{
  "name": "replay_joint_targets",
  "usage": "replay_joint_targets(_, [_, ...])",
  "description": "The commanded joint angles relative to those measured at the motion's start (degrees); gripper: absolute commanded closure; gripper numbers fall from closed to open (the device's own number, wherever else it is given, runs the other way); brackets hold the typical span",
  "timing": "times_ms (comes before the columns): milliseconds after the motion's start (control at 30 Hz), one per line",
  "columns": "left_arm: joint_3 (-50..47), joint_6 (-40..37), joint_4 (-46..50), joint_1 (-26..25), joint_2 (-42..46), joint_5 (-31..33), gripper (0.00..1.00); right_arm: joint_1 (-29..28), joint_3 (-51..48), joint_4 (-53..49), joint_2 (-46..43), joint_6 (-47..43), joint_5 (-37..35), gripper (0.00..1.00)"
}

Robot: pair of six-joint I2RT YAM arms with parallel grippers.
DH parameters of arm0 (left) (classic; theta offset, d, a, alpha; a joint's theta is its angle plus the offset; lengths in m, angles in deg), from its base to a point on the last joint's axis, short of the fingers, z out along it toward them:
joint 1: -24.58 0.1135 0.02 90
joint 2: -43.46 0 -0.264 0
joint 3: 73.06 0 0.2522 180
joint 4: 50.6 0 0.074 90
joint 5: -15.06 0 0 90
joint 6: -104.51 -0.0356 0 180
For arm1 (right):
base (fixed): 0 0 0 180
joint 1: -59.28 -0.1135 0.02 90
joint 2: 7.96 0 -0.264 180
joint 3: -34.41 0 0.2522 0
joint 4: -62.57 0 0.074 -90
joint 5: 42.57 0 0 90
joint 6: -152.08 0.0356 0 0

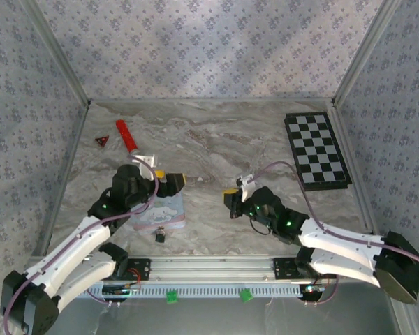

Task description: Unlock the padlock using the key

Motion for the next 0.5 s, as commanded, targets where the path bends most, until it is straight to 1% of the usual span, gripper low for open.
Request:
replay_joint_targets(0, [3.75, 1.2, -3.43, -0.33, -1.6, -8.36, 0.08, 2.49, 1.15, 13.96, 2.32, -8.83, 9.66, 1.0])
replay_joint_targets(133, [5.58, 1.08, -5.89, -0.69, -4.85, -13.53, 0.16, 6.24, 2.27, 19.05, 6.28, -5.15, 18.55, 1.0])
replay_joint_targets(233, [6.35, 0.51, -7.73, -1.76, -6.9, -15.83, 0.2, 8.18, 5.49, 17.18, 8.74, -2.91, 25.17, 1.0])
replay_joint_targets(333, [7.22, -0.84, -8.78, -3.44, -8.63, -16.75, 0.24, 9.98, 7.42, 16.95, 10.78, 0.0, 31.29, 1.0])
replay_joint_targets(467, [7.93, -2.39, -9.9, -4.64, -10.38, -18.04, 0.3, 12.0, 9.38, 16.07, 12.88, 3.65, 36.68, 1.0])
